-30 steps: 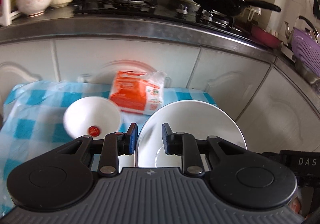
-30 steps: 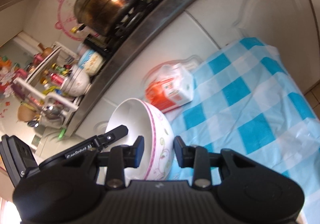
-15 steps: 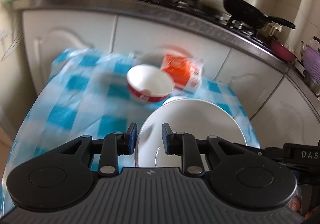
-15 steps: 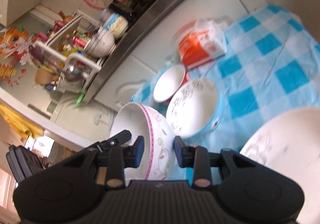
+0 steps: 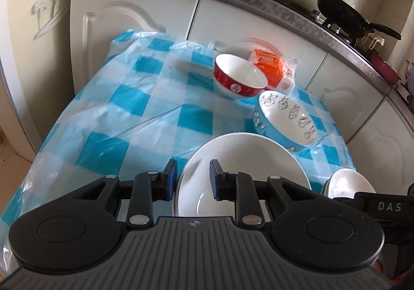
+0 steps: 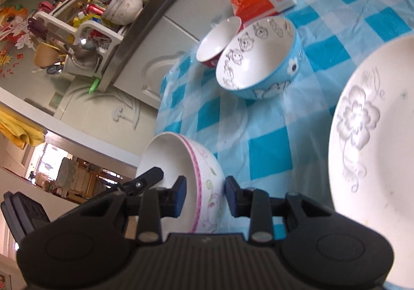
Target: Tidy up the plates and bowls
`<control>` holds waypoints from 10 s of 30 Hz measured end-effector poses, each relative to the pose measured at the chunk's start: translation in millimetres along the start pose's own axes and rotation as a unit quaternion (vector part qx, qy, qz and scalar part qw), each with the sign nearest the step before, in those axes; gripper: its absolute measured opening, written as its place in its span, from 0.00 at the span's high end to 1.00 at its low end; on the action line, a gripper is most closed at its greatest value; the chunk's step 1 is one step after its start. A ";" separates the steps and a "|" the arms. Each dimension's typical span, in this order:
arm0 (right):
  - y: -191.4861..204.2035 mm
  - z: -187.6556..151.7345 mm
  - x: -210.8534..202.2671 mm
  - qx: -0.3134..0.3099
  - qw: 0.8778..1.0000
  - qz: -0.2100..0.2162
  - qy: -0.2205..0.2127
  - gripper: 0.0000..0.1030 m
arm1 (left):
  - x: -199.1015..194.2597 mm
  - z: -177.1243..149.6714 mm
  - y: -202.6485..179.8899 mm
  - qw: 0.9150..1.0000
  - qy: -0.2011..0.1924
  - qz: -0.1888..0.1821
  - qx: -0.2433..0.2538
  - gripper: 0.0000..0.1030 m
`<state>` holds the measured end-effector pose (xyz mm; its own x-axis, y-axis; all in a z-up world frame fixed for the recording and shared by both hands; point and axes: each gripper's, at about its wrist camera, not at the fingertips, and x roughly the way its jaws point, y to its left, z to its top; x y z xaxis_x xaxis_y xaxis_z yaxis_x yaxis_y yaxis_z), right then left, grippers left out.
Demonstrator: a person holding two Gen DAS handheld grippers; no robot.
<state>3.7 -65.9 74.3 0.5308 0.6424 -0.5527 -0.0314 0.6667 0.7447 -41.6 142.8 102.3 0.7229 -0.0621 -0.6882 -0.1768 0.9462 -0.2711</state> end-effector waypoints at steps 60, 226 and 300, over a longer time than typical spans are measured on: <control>-28.2 77.0 -36.7 -0.067 0.990 -0.042 -0.116 0.07 | 47.1 46.0 -64.4 0.992 -0.055 0.003 0.111 0.01; 39.0 -6.4 -8.4 -0.120 0.992 0.008 -0.027 0.63 | -26.9 -4.6 -5.3 0.999 -0.038 0.009 -0.012 0.90; 10.5 82.1 8.2 -0.112 0.985 -0.072 -0.108 0.09 | 33.9 81.0 -9.5 0.988 -0.106 0.069 0.085 0.03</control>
<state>77.3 -84.6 108.3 0.7099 0.4561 -0.5367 -0.1162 0.8274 0.5494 38.7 157.4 136.0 0.8269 0.1223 -0.5488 -0.1818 0.9818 -0.0552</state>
